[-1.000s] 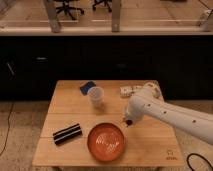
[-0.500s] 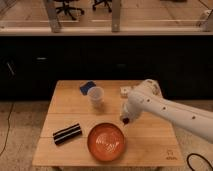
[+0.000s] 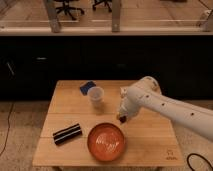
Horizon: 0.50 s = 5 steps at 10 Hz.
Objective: Place the pepper in the ceramic cup
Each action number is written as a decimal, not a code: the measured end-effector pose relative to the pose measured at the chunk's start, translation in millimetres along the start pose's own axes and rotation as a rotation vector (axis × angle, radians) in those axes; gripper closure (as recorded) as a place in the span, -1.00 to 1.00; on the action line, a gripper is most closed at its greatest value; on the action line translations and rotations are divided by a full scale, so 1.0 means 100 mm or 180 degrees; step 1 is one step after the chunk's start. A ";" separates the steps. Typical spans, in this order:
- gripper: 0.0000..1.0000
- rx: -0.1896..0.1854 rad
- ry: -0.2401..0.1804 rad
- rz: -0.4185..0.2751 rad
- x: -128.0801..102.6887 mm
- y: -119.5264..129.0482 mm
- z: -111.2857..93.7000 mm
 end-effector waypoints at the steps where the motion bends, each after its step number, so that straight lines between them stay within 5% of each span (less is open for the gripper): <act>1: 1.00 0.0050 -0.0061 -0.0009 -0.01 -0.05 0.00; 5: 1.00 0.0243 -0.0385 -0.0010 -0.06 -0.23 -0.01</act>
